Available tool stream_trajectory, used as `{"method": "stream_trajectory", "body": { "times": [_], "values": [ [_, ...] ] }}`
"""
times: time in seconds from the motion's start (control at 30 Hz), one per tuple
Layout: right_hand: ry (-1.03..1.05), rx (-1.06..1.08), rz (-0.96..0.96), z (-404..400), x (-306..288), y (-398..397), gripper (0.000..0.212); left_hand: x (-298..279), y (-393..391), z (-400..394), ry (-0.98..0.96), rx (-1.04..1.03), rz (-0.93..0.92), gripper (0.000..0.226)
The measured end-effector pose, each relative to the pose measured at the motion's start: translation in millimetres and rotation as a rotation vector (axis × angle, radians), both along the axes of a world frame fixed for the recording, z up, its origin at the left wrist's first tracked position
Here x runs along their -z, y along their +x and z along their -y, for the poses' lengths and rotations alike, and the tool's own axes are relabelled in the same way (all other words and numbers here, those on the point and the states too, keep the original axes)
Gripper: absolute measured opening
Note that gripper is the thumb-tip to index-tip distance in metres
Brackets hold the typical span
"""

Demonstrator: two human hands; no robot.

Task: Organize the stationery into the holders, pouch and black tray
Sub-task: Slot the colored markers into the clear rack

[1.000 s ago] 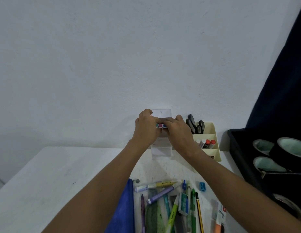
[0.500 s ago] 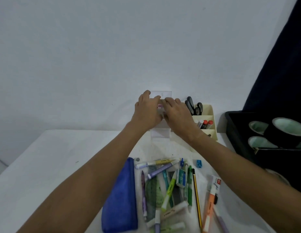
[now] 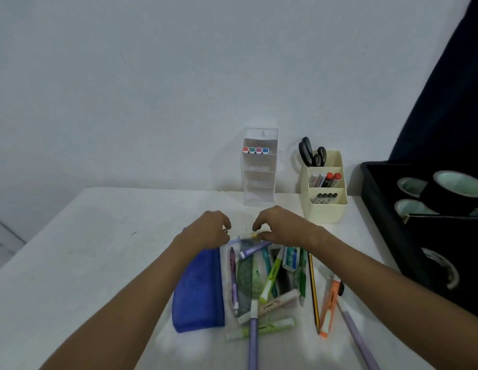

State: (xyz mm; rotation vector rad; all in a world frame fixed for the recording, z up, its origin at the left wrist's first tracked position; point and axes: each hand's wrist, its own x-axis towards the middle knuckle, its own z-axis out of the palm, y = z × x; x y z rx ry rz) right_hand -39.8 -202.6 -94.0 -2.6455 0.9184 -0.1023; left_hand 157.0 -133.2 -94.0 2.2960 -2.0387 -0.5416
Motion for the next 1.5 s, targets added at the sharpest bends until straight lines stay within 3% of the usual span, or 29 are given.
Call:
{"method": "stream_trajectory", "body": {
  "times": [0.13,0.27,0.4,0.53,0.7,0.8,0.9,1.0,1.1,1.3,1.37,1.47,1.5],
  "values": [
    [-0.003,0.014,-0.058,-5.2,11.5,16.6,0.039,16.1,-0.5,-3.1,0.026,-0.010,0.020,0.045],
    [-0.019,0.043,-0.092,-6.0,19.0,30.8,0.032,23.9,-5.1,-3.5,0.003,0.003,0.079,0.013],
    [-0.042,0.011,-0.054,-1.6,20.4,32.5,0.022,21.1,-4.3,-7.1,-0.043,0.006,0.043,0.037],
    [0.080,0.093,0.296,1.7,8.5,23.0,0.023,-0.6,2.5,-7.4,-0.184,-0.069,-0.137,0.016],
    [0.311,0.278,0.720,8.4,-31.1,13.1,0.020,-40.4,-0.5,-4.6,-0.436,-0.201,-0.393,0.017],
    [0.500,0.431,0.823,6.1,-52.1,13.3,0.027,-64.3,-6.0,0.0,-0.580,-0.192,-0.430,0.016],
    [0.604,0.533,0.787,8.0,-60.6,12.0,0.028,-82.0,-9.6,6.4,-0.694,-0.171,-0.384,0.018],
    [0.666,0.515,0.622,8.6,-71.1,6.0,0.027,-93.2,-10.4,13.2,-0.770,-0.163,-0.355,0.020],
    [0.487,0.424,0.486,7.0,-78.8,1.3,0.030,-98.6,-10.8,16.2,-0.834,-0.132,-0.323,0.022],
    [0.079,0.357,0.480,11.9,-85.0,-3.5,0.017,-100.7,-13.1,20.9,-0.894,-0.041,-0.236,0.022],
    [0.048,0.331,0.420,12.7,-83.2,-4.3,0.018,-99.8,-13.3,22.3,-0.888,-0.032,-0.216,0.023],
    [0.163,0.351,0.370,14.0,-80.4,-3.5,0.006,-99.4,-15.6,23.7,-0.888,-0.009,-0.205,0.024],
    [0.210,0.365,0.351,14.7,-78.8,-2.6,0.021,-99.2,-16.5,23.9,-0.888,-0.001,-0.205,0.024]
  ]
}}
